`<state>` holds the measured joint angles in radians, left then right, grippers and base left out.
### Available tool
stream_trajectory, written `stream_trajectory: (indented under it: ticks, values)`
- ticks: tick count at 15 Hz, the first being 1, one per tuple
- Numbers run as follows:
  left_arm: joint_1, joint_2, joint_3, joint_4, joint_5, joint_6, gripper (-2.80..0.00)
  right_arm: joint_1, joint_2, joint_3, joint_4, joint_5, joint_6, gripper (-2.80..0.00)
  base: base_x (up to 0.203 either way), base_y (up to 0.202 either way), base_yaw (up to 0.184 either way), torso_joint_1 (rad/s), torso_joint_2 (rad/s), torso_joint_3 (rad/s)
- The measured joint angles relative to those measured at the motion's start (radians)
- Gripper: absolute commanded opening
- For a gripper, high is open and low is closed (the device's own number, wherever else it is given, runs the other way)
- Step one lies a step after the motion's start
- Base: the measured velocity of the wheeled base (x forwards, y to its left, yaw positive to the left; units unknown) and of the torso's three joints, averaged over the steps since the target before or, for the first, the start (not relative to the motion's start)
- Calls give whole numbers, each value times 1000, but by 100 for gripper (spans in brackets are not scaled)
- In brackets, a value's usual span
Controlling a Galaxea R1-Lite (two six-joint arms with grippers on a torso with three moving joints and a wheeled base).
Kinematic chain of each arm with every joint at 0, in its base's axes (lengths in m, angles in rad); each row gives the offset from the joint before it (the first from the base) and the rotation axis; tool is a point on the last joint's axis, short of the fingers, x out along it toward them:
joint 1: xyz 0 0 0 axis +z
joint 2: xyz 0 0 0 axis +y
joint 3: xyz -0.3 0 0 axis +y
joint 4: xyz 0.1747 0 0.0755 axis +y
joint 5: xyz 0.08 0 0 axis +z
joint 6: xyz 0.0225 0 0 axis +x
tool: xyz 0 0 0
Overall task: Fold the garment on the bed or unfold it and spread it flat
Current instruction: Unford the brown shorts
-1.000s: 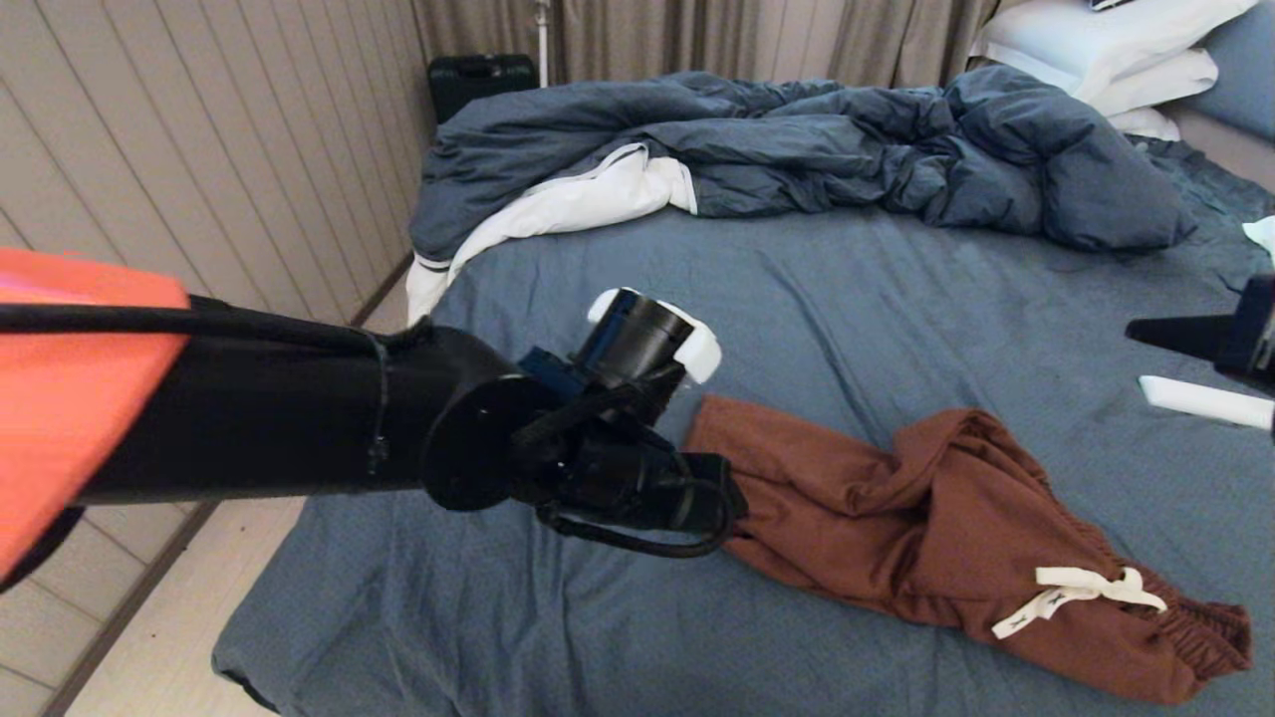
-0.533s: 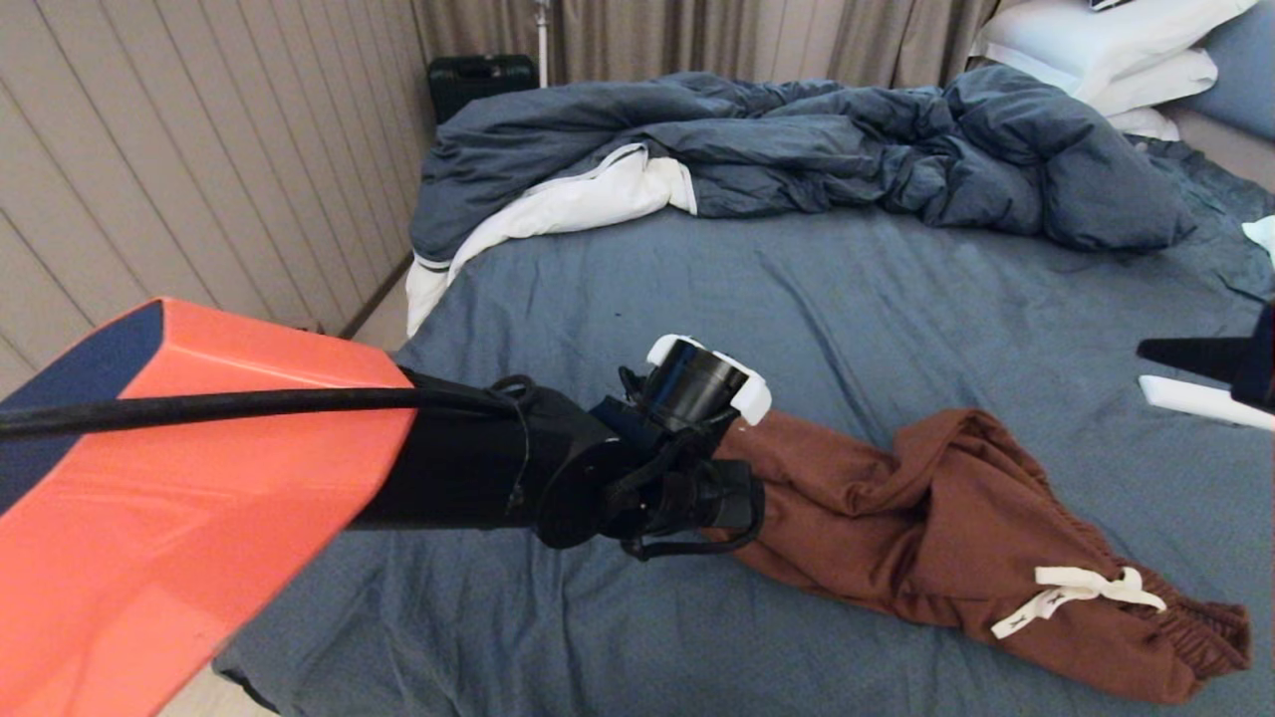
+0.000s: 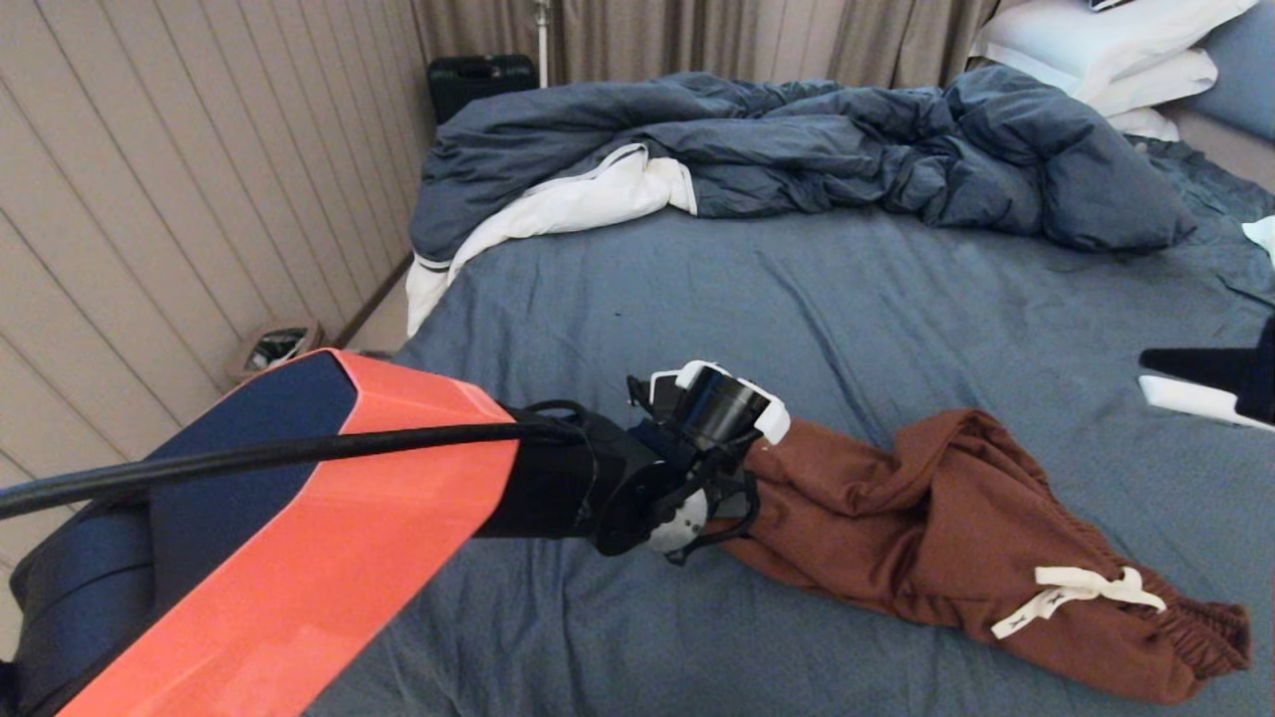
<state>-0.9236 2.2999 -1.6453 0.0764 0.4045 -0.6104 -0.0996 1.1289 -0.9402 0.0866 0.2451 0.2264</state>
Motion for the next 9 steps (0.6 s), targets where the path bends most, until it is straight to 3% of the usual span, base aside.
stream_trajectory:
  ticks: [2, 3, 9]
  values:
    - [-2, 29, -12, 0, -1, -1, 0, 0, 1, 4, 0, 0, 0, -280, 0, 0, 0, 0, 0, 0]
    - [-7, 37, -13, 1, -1, 1, -280, -1, 2, 4, -1, -1, -2, -280, 0, 0, 0, 0, 0, 0]
    - [-23, 55, -47, 5, 1, -2, -280, -2, 12, 29, -20, 0, -18, -280, 0, 0, 0, 0, 0, 0]
